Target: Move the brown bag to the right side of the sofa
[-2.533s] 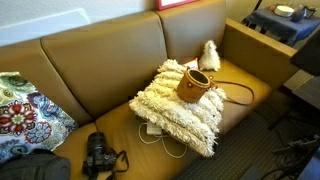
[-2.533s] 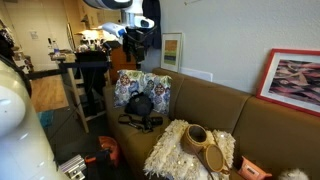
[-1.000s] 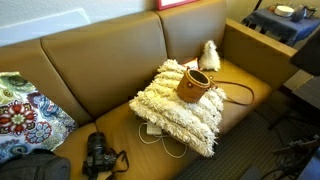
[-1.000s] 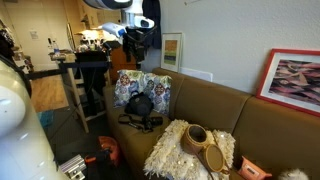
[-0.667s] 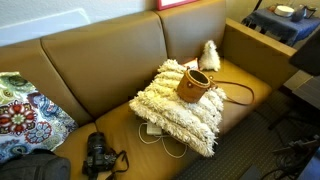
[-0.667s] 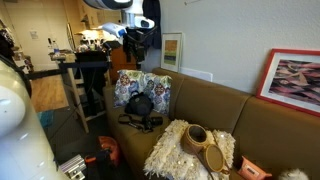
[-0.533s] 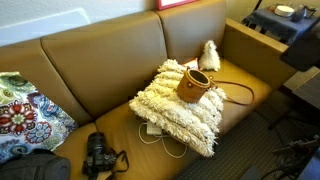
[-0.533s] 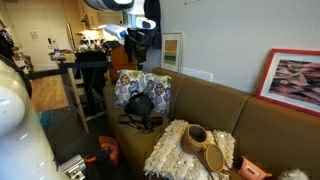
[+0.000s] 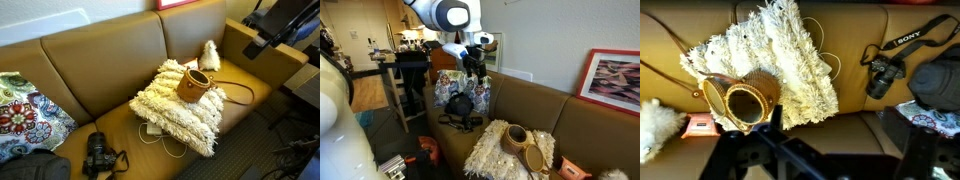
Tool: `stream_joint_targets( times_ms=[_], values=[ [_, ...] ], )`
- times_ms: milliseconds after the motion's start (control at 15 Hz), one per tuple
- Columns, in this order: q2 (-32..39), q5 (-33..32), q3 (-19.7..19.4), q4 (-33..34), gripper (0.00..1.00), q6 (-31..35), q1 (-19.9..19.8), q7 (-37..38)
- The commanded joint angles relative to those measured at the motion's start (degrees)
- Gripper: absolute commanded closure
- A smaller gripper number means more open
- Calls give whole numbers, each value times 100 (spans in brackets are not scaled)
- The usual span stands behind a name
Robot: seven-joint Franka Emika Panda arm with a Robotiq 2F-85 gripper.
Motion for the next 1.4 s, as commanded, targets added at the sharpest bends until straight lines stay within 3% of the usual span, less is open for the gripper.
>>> stream_joint_targets(
  times_ms=[0,267,467,800,1333],
  values=[
    [771,-266,-324,16,0,724,-264,-654],
    [1922,-321,-860,679,0,995,-579,-1689],
    [2566,79,-1023,1244,0,1041,-856,-2933],
    [3712,778,-613,2194,0,819,-1517,-4444],
    [5341,875,239,3208,0,311,-2231,-5548]
  ],
)
